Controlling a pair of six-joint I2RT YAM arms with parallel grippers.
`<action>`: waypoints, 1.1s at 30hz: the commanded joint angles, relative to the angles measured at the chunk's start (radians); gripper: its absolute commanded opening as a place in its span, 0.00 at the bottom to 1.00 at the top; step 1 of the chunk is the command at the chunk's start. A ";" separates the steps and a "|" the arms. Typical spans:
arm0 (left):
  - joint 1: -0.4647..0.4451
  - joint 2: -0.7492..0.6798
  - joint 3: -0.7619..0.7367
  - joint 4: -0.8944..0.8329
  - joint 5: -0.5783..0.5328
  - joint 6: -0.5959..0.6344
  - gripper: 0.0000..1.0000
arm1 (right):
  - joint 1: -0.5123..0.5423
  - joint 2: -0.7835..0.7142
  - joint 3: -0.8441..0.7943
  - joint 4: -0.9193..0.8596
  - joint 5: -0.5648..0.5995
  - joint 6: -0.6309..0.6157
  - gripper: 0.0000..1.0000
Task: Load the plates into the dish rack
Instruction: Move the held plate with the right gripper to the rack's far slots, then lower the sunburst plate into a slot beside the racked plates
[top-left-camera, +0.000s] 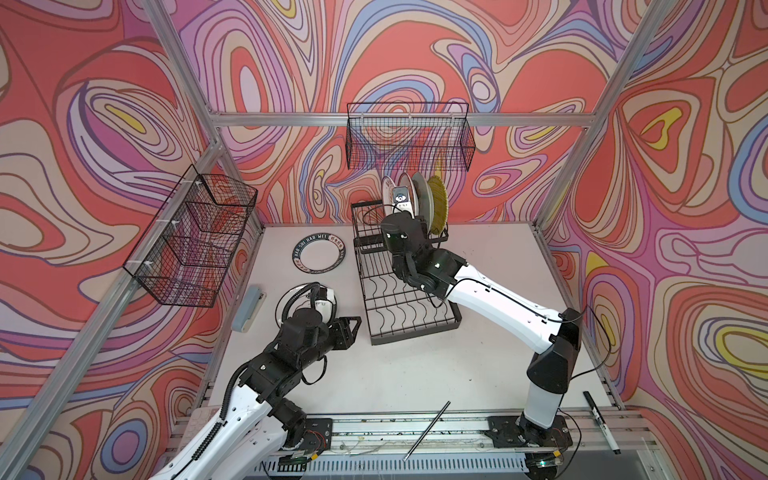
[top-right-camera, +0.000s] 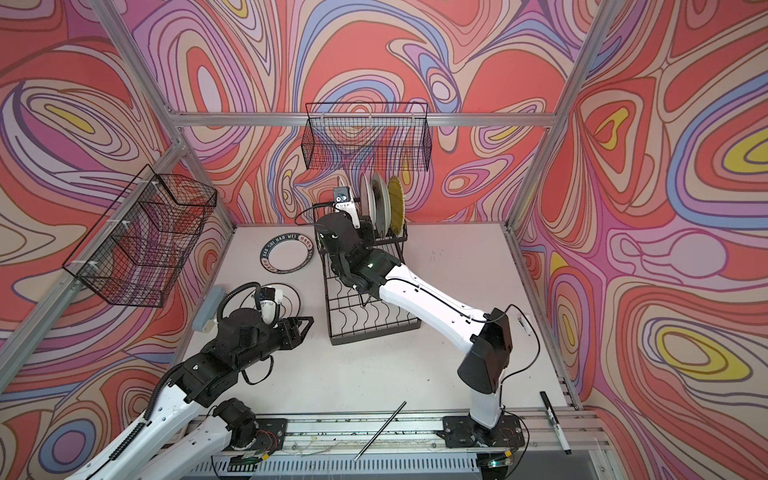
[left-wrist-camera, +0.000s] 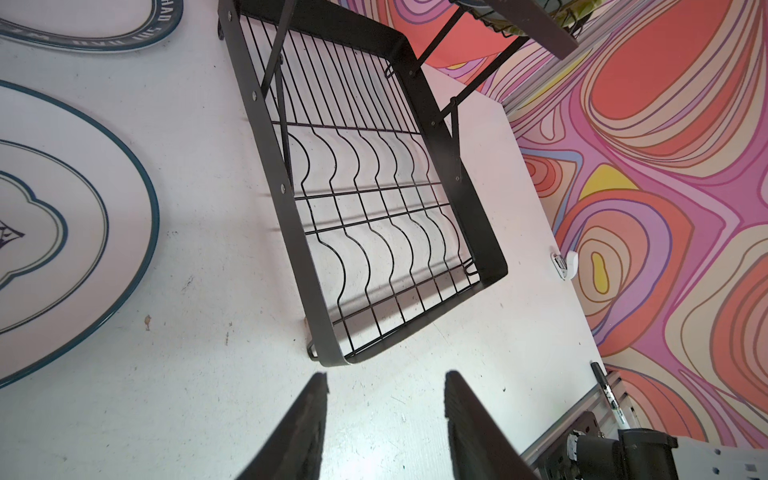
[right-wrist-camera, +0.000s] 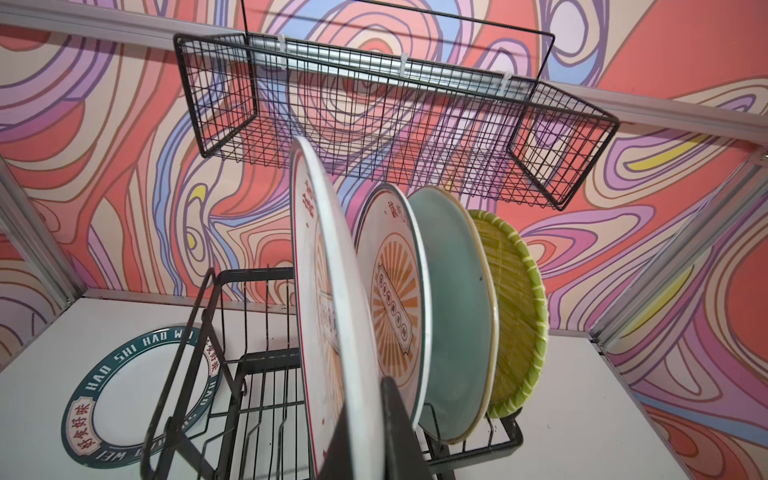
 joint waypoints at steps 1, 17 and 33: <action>-0.003 0.012 0.023 -0.025 -0.013 0.018 0.49 | -0.016 0.019 0.037 0.014 0.003 0.003 0.00; -0.003 0.045 0.038 -0.025 -0.012 0.028 0.49 | -0.056 0.083 0.081 -0.022 -0.021 0.035 0.00; -0.004 0.016 0.035 -0.064 -0.024 0.035 0.49 | -0.061 0.183 0.170 -0.066 0.031 0.076 0.00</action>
